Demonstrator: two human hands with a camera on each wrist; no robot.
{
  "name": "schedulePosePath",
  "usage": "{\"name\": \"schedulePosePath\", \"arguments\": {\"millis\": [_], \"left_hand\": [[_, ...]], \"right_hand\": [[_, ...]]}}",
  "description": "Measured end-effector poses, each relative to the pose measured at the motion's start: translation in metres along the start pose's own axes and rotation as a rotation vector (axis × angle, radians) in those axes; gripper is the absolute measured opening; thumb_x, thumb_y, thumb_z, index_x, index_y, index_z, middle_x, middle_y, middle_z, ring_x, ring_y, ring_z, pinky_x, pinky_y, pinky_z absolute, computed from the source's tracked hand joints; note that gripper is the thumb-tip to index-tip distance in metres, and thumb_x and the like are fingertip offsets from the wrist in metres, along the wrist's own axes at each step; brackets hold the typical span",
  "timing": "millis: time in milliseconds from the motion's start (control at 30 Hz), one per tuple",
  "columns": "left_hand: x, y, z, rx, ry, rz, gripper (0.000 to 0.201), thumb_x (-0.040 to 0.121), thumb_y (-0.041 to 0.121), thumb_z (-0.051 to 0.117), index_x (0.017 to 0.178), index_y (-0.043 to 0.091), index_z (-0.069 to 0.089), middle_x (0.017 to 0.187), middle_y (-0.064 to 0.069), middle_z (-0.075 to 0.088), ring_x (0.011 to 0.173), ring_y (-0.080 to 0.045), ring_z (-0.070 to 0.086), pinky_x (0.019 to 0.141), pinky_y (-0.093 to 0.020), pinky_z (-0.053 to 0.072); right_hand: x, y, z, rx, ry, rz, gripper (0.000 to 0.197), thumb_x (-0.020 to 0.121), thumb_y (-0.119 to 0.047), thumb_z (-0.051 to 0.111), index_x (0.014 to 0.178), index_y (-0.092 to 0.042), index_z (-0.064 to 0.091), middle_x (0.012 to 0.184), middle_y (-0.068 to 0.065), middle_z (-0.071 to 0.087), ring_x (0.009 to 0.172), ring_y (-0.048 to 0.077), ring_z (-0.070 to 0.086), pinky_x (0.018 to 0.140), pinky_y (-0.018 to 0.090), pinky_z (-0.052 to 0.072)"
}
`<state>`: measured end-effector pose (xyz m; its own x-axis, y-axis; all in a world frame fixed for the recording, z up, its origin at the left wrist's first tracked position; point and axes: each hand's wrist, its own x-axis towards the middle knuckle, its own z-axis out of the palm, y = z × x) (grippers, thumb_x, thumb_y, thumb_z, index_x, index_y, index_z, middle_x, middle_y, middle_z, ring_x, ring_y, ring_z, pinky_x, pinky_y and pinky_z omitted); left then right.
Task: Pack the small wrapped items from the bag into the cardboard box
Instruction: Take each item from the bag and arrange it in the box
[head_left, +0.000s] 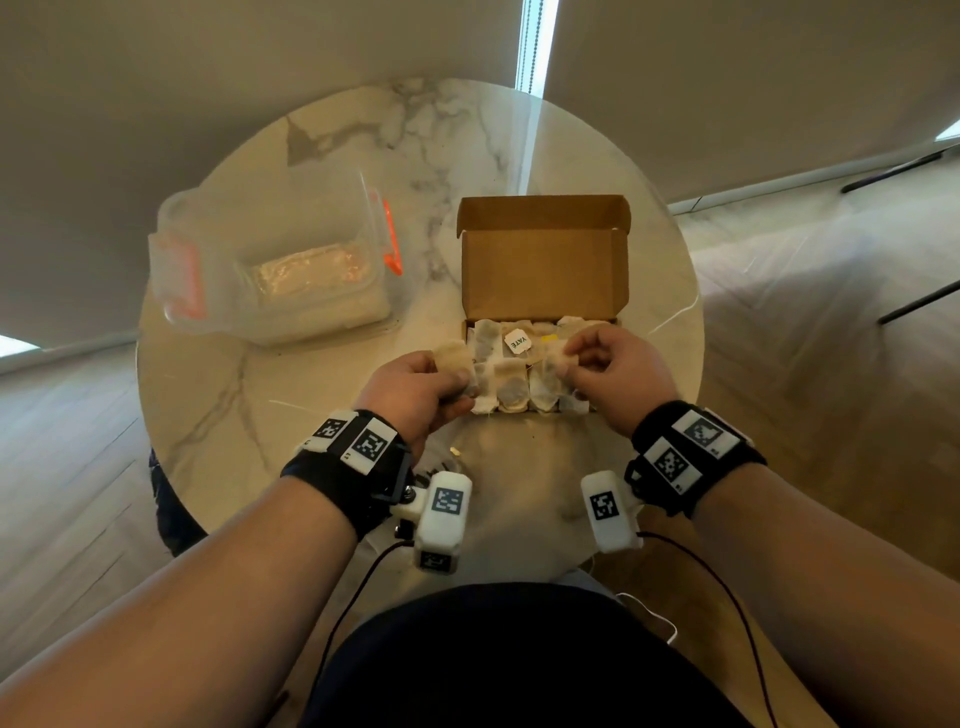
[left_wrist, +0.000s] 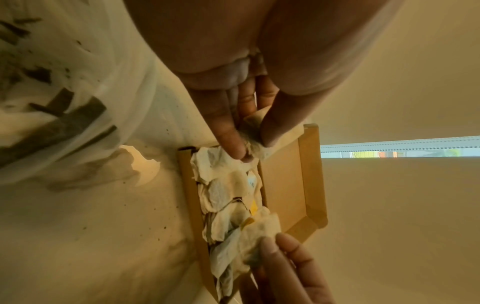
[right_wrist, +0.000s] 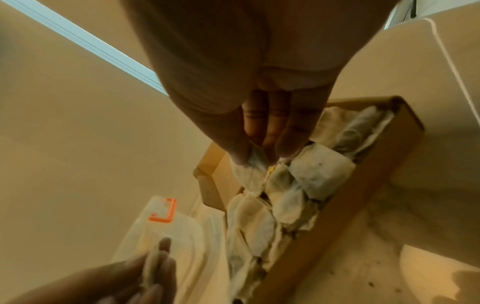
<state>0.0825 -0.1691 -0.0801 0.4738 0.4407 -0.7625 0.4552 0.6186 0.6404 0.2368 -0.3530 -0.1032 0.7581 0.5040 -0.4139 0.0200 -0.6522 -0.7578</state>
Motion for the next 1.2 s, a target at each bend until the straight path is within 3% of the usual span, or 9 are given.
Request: {"name": "schedulePosePath", "arguments": {"millis": [200,300,367,567,733,867,1000,1100,1200], "left_hand": [[0.000,-0.002,-0.013,-0.025,0.030,-0.004,0.010,0.097,-0.003,0.066,0.100,0.006,0.070,0.080,-0.004,0.077,0.068,-0.012,0.075,0.061,-0.024,0.061],[-0.002,-0.001,-0.013,-0.055,0.029,0.011,0.012,0.097,-0.006,0.063,0.096,0.004,0.069,0.080,-0.006,0.076,0.069,-0.013,0.075,0.061,-0.024,0.061],[-0.003,0.000,-0.012,-0.061,0.021,0.028,0.012,0.097,-0.007,0.063,0.097,0.003,0.069,0.083,-0.008,0.076,0.072,-0.014,0.076,0.064,-0.024,0.062],[-0.005,0.001,-0.002,-0.036,0.003,0.049,0.021,0.092,-0.006,0.070,0.110,0.005,0.069,0.094,-0.009,0.079,0.079,-0.016,0.078,0.072,-0.028,0.065],[-0.006,0.003,0.018,0.073,-0.019,0.079,0.023,0.089,0.000,0.077,0.110,0.007,0.070,0.094,-0.007,0.079,0.082,-0.017,0.077,0.067,-0.027,0.062],[-0.003,0.004,0.040,0.143,-0.066,0.118,0.027,0.086,0.000,0.080,0.110,0.004,0.069,0.098,-0.014,0.079,0.083,-0.022,0.077,0.067,-0.028,0.060],[0.004,0.000,0.056,0.142,-0.051,0.135,0.026,0.084,0.002,0.083,0.105,0.006,0.068,0.097,-0.016,0.075,0.086,-0.025,0.075,0.074,-0.033,0.063],[0.017,-0.007,0.050,0.335,0.140,0.205,0.026,0.081,0.010,0.086,0.102,0.016,0.071,0.100,-0.010,0.075,0.089,-0.023,0.073,0.079,-0.037,0.063],[0.026,-0.012,0.036,0.569,0.281,0.197,0.029,0.081,0.009,0.079,0.104,0.025,0.072,0.103,-0.002,0.069,0.083,-0.014,0.065,0.065,-0.027,0.050]], "right_hand": [[0.004,0.008,0.019,-0.152,-0.056,-0.003,0.016,0.089,-0.026,0.078,0.101,-0.031,0.068,0.094,-0.010,0.071,0.088,0.004,0.065,0.071,0.020,0.051],[0.009,0.008,0.024,-0.227,-0.046,-0.021,0.015,0.090,-0.023,0.074,0.102,-0.030,0.068,0.094,-0.012,0.067,0.088,0.007,0.064,0.067,0.016,0.045],[0.012,0.009,0.025,-0.294,-0.040,-0.056,0.015,0.090,-0.023,0.074,0.104,-0.028,0.070,0.096,-0.010,0.065,0.090,0.012,0.063,0.067,0.018,0.043],[0.017,0.010,0.026,-0.521,-0.115,-0.136,0.022,0.095,-0.034,0.068,0.115,-0.028,0.074,0.111,-0.007,0.054,0.107,0.018,0.056,0.090,0.031,0.048],[0.008,-0.006,0.008,-0.200,-0.108,-0.184,0.005,0.095,-0.031,0.071,0.097,-0.028,0.067,0.090,-0.009,0.068,0.085,0.011,0.065,0.076,0.026,0.054],[-0.002,-0.023,-0.007,0.228,-0.236,-0.164,0.016,0.092,-0.025,0.078,0.101,-0.023,0.065,0.094,0.001,0.075,0.086,0.024,0.074,0.078,0.034,0.064],[0.000,-0.020,-0.009,0.149,-0.164,-0.176,0.015,0.090,-0.015,0.079,0.097,-0.019,0.067,0.088,0.002,0.075,0.077,0.022,0.074,0.077,0.038,0.064],[0.008,-0.010,-0.018,0.167,-0.061,-0.086,0.014,0.089,-0.016,0.079,0.098,-0.024,0.072,0.093,0.002,0.074,0.081,0.019,0.075,0.081,0.040,0.065],[0.020,-0.002,-0.033,0.049,0.028,-0.050,0.019,0.087,-0.027,0.080,0.105,-0.029,0.073,0.098,-0.006,0.071,0.087,0.015,0.073,0.080,0.032,0.062]]}}
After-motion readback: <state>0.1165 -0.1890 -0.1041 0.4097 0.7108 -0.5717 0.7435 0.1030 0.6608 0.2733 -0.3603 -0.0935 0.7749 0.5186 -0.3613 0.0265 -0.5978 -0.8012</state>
